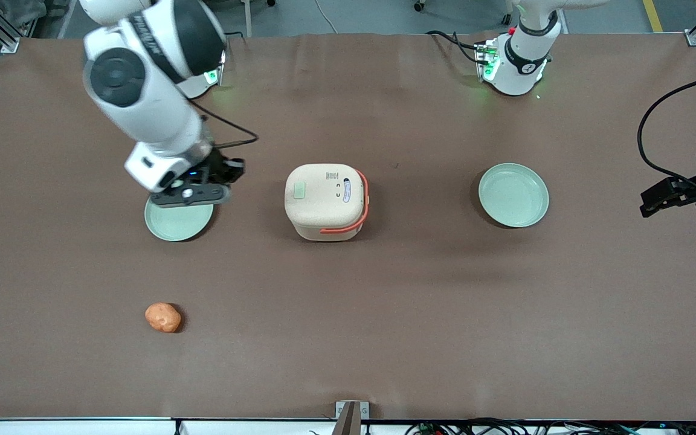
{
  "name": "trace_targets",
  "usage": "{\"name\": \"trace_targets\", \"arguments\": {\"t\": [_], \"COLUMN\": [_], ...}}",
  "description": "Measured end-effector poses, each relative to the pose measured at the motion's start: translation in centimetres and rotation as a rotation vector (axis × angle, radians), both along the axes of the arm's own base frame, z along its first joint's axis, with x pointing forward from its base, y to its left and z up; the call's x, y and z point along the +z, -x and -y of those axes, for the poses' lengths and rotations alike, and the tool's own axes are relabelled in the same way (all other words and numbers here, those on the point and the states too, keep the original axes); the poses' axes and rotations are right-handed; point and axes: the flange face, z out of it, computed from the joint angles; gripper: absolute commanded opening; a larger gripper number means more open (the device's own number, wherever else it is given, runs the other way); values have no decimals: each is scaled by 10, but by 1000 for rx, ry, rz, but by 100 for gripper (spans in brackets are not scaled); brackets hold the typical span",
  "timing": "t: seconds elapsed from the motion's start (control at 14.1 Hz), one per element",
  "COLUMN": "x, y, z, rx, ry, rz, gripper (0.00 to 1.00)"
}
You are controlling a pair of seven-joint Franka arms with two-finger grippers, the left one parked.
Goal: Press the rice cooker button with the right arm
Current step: 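Move the right gripper over the rice cooker's green button, then press down on the green button with the closed right gripper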
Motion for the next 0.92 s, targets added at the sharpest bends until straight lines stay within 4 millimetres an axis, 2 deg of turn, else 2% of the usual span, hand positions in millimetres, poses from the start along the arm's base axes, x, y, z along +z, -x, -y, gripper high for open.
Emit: {"name": "trace_targets", "arguments": {"t": [0.42,0.57,0.92], "x": [-43,-62,-102], "y": [27,30,24], "z": [-79,-90,-97], "rx": [-44,-40,-40], "ry": [17,31,59], "rz": [0,-13,-41], "gripper": [1,1,1]}}
